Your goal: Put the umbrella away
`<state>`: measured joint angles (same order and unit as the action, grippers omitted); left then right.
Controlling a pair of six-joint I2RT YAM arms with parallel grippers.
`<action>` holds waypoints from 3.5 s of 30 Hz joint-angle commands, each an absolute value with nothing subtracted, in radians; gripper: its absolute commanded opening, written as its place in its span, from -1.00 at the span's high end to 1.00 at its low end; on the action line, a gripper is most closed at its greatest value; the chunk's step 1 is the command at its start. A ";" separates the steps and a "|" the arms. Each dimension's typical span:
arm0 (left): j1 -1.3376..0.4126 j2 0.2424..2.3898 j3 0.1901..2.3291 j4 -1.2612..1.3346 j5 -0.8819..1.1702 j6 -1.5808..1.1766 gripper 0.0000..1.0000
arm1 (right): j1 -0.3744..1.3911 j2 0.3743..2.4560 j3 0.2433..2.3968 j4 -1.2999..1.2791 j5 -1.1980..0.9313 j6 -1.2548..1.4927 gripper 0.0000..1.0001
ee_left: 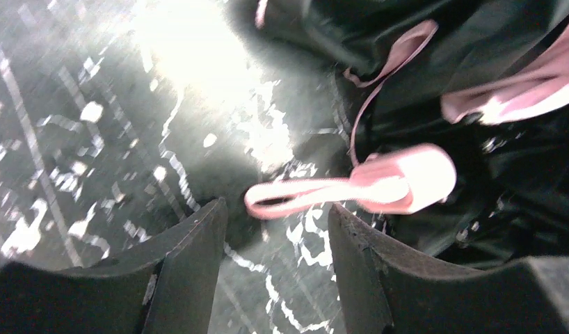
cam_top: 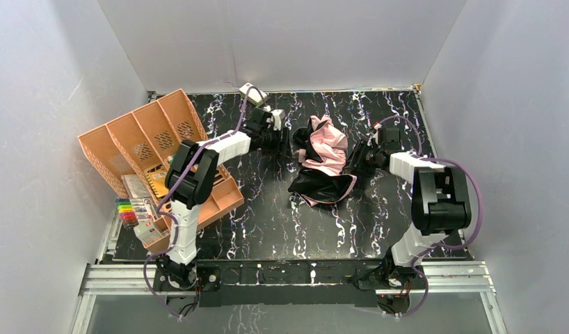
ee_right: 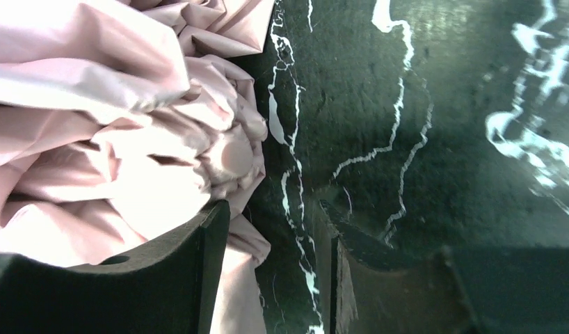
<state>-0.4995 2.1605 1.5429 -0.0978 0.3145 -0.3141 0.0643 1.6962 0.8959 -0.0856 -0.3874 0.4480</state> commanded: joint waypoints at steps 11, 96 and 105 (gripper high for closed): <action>-0.541 1.559 1.133 -0.099 0.192 -0.232 -0.27 | 0.063 1.281 0.748 -0.283 -0.144 0.408 -0.26; -1.040 1.737 1.513 0.065 -0.067 -0.201 1.00 | 0.031 1.134 0.640 -0.221 -0.364 0.483 -0.30; -0.844 1.812 1.663 0.024 0.059 -0.189 0.95 | 0.031 1.135 0.653 -0.208 -0.446 0.403 -0.38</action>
